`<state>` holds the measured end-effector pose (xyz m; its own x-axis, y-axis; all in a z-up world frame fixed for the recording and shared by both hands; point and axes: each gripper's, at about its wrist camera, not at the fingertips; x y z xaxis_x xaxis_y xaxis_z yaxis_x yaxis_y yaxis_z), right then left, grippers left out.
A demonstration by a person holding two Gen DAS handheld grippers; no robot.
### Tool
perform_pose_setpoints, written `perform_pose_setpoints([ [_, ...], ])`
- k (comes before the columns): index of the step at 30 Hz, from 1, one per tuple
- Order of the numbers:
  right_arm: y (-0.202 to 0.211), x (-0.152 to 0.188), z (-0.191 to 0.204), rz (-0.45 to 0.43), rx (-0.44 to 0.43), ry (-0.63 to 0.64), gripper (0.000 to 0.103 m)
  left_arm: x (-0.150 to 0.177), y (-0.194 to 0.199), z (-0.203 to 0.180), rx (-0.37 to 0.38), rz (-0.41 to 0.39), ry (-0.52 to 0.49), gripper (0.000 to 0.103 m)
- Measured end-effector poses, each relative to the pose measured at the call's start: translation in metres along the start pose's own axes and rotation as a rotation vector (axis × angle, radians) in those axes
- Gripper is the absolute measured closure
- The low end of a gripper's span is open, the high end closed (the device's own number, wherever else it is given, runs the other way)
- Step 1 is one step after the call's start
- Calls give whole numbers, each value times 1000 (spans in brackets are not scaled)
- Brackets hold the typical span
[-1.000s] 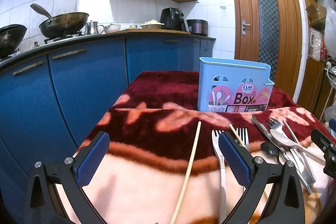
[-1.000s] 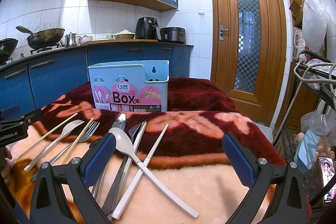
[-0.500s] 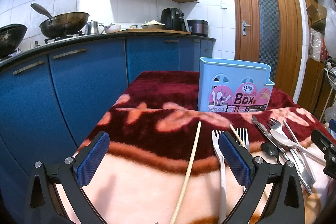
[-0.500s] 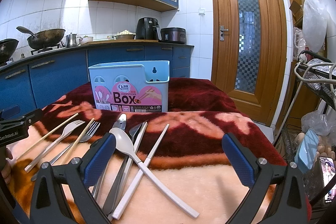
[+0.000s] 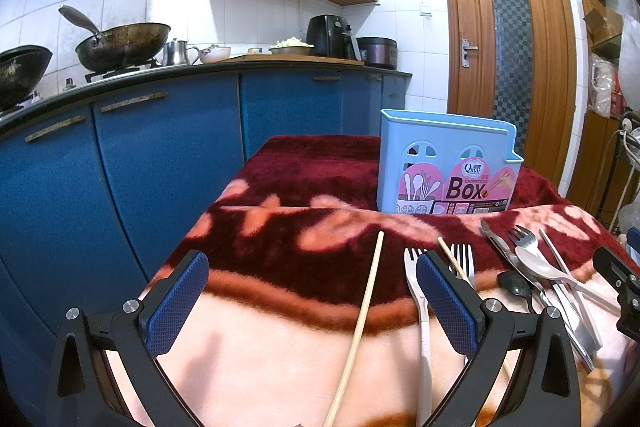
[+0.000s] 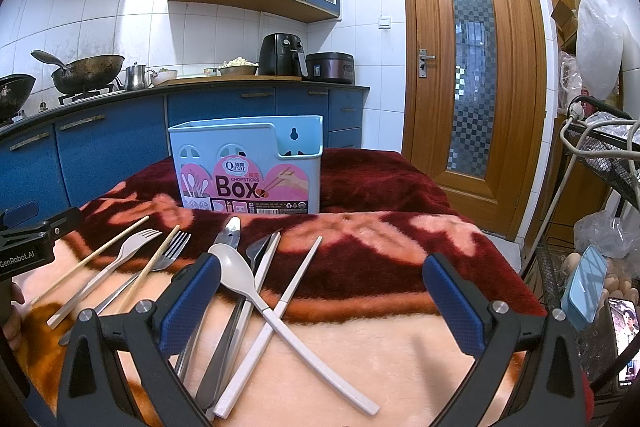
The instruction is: Organize utensils
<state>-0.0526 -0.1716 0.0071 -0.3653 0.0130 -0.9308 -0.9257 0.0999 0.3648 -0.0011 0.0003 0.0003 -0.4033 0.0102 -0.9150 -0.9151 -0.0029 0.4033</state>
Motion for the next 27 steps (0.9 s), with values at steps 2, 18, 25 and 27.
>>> perform_pose_setpoints([
  [2, 0, 0, 0, 0, 0, 0, 0, 0, 0, 0, 0, -1, 0, 0],
  [18, 1, -2, 0, 2, -7, -4, 0, 0, 0, 0, 0, 2, 0, 0],
  [25, -4, -6, -4, 26, -42, -33, 0, -7, -3, 6, 15, 38, 2, 0],
  [27, -2, -10, -7, 54, -58, -32, 0, -7, -5, 8, 19, 64, -6, 0],
])
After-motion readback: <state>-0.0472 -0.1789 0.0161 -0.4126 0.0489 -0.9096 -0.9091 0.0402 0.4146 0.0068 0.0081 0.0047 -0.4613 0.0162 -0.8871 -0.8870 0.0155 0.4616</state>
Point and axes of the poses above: each gripper's, at about its wrist camera, not at the fingertips, and y roughly against the way its jaws point, z to its left, x to its underside
